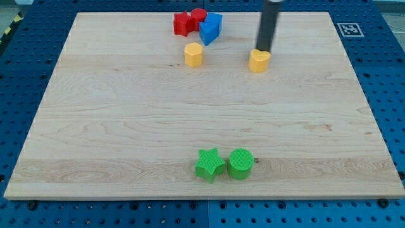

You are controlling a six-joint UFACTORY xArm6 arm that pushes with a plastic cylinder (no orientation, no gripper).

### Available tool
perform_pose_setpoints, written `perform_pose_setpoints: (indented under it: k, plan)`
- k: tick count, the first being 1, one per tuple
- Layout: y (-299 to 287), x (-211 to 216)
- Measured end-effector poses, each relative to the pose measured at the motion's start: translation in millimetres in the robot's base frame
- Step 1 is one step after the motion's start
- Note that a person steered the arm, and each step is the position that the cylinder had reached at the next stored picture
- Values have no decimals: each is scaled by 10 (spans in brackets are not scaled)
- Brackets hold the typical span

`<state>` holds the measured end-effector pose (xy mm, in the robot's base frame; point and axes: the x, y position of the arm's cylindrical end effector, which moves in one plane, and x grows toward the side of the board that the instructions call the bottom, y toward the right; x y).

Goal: Move the yellow heart downwards slightly

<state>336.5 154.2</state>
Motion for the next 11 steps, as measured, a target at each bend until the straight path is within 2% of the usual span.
perform_pose_setpoints:
  k: [1, 2, 3, 6, 7, 8, 9, 11]
  plan:
    - [715, 81]
    - [845, 34]
    - [672, -39]
    - [-617, -57]
    - [-621, 101]
    - [-319, 431]
    - [-75, 552]
    - [-788, 343]
